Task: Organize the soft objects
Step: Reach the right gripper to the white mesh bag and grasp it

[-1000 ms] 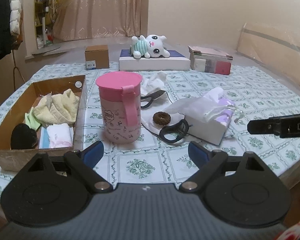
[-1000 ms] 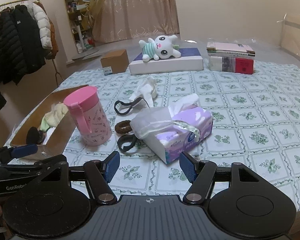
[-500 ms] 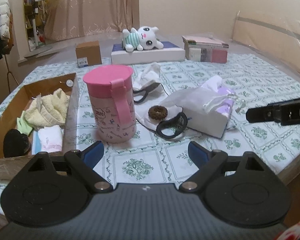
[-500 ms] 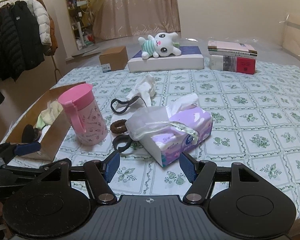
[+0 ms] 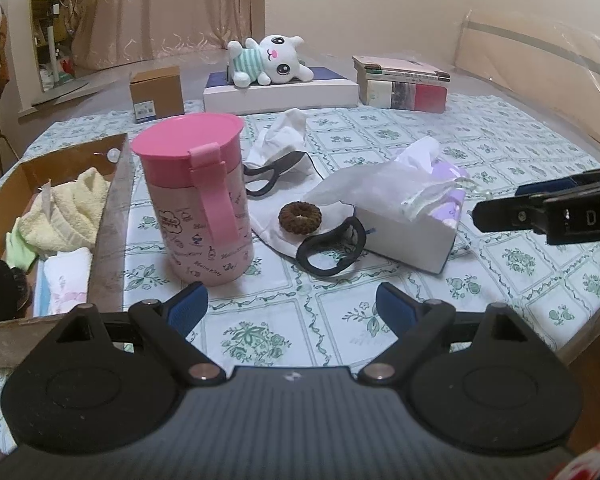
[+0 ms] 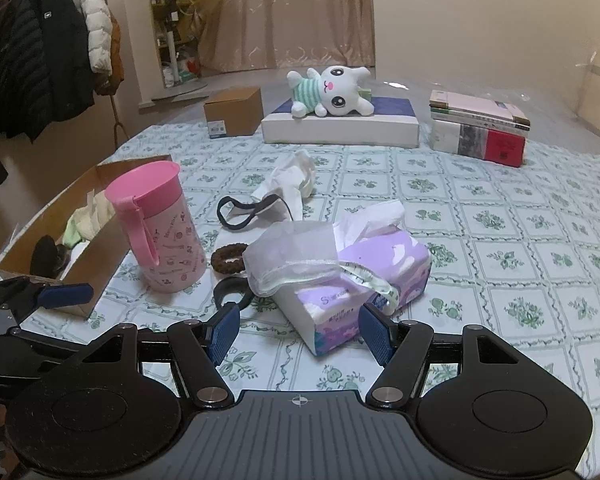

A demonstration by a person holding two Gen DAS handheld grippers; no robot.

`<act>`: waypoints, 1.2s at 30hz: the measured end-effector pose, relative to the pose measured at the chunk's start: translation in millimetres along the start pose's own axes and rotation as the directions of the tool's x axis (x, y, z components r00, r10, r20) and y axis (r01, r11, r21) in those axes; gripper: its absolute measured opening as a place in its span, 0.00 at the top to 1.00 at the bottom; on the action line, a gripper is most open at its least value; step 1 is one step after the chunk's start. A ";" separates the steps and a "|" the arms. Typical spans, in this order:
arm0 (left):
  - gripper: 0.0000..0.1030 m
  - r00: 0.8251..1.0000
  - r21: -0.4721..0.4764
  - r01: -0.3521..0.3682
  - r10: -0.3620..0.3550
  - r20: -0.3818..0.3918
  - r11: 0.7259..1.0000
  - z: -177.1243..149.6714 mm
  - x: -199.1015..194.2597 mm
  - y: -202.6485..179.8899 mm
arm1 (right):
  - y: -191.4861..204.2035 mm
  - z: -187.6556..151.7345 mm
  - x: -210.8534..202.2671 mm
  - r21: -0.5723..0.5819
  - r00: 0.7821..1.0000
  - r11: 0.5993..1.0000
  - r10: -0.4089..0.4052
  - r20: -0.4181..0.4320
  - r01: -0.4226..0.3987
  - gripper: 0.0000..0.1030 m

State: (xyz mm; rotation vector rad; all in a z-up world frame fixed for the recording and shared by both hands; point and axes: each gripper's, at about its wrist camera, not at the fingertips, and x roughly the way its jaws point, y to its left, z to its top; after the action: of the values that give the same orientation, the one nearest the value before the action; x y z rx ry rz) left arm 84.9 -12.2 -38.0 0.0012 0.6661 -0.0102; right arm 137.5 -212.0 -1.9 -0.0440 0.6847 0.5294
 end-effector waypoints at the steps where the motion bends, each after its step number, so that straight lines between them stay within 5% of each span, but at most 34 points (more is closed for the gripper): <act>1: 0.13 1.000 0.001 0.003 -0.003 0.000 1.000 0.8 1.5 -0.2 | -0.8 1.1 2.1 -0.006 1.000 1.000 0.005 0.000 -0.005 0.36; 13: 0.13 1.000 0.013 0.024 -0.024 -0.008 1.000 10.2 23.1 1.0 | 5.4 14.2 43.6 -0.237 0.999 0.971 0.039 -0.024 -0.044 0.36; 22: 0.14 0.998 0.021 0.049 -0.048 -0.032 0.999 8.2 40.3 -2.5 | 20.3 8.5 80.8 -0.469 0.998 0.882 0.022 -0.052 -0.044 0.36; 30: 0.15 0.997 0.009 0.064 -0.064 -0.042 0.998 8.3 49.0 -2.3 | 18.7 7.1 90.6 -0.474 0.999 0.880 0.018 -0.044 -0.037 0.36; 36: 0.15 0.996 0.004 0.072 -0.072 -0.044 0.997 8.2 50.0 -4.1 | 17.9 9.6 87.5 -0.452 0.999 0.891 0.018 -0.042 -0.035 0.64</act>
State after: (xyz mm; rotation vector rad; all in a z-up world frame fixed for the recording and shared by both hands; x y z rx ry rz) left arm 129.3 -16.7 -62.4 -0.0169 0.7100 -0.0814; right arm 191.3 -155.0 -45.7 -0.4860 0.5851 0.7089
